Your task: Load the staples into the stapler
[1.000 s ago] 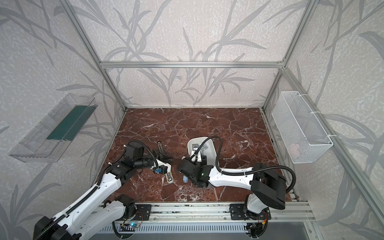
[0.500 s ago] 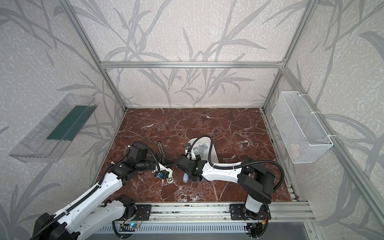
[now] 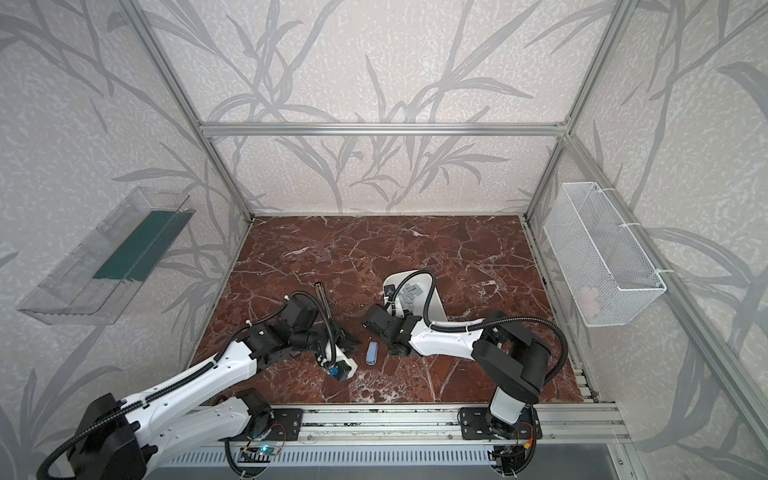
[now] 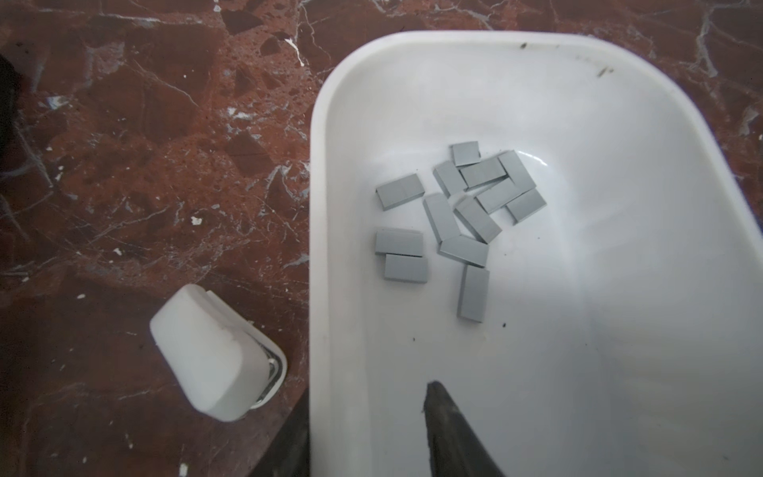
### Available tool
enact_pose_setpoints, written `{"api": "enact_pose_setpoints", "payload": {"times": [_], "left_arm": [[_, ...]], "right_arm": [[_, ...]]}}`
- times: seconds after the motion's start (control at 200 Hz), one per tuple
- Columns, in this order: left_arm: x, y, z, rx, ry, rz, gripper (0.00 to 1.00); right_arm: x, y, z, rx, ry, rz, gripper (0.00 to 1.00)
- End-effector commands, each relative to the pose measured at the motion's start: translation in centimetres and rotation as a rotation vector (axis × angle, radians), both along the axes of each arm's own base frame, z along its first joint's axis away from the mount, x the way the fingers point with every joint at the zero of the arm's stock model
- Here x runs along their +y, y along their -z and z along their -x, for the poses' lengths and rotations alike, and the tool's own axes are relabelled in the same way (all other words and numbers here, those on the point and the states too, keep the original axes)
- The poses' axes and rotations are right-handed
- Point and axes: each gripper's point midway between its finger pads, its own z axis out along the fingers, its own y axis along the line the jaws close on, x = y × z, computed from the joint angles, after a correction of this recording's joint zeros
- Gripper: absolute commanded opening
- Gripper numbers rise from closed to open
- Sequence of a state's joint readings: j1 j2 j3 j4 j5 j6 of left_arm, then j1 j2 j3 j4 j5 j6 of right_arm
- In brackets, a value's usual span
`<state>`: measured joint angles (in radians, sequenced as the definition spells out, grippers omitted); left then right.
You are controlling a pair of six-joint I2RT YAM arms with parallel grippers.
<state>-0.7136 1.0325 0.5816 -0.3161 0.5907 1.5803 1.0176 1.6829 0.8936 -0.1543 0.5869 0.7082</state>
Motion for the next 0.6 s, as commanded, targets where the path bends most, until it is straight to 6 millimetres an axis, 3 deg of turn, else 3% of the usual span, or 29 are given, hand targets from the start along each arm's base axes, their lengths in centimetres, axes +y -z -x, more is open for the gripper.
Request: {"api": "enact_pose_setpoints", "payload": {"times": [0.0, 0.385, 0.49, 0.6], "left_arm": [[0.9, 3.5, 1.0, -0.029, 0.061, -0.158, 0.28], [0.7, 5.5, 1.1, -0.037, 0.131, -0.27, 0.34], [0.3, 5.6, 0.3, -0.069, 0.129, -0.28, 0.39], [1.2, 6.5, -1.2, -0.143, 0.149, -0.393, 0.41]], "right_arm": [[-1.3, -0.6, -0.6, -0.01, 0.045, -0.017, 0.41], [-2.0, -1.6, -0.4, -0.03, 0.042, -0.057, 0.42], [-2.0, -2.0, -0.3, -0.035, 0.035, -0.066, 0.45], [-2.2, -2.6, -0.2, -0.043, 0.031, -0.078, 0.51]]}}
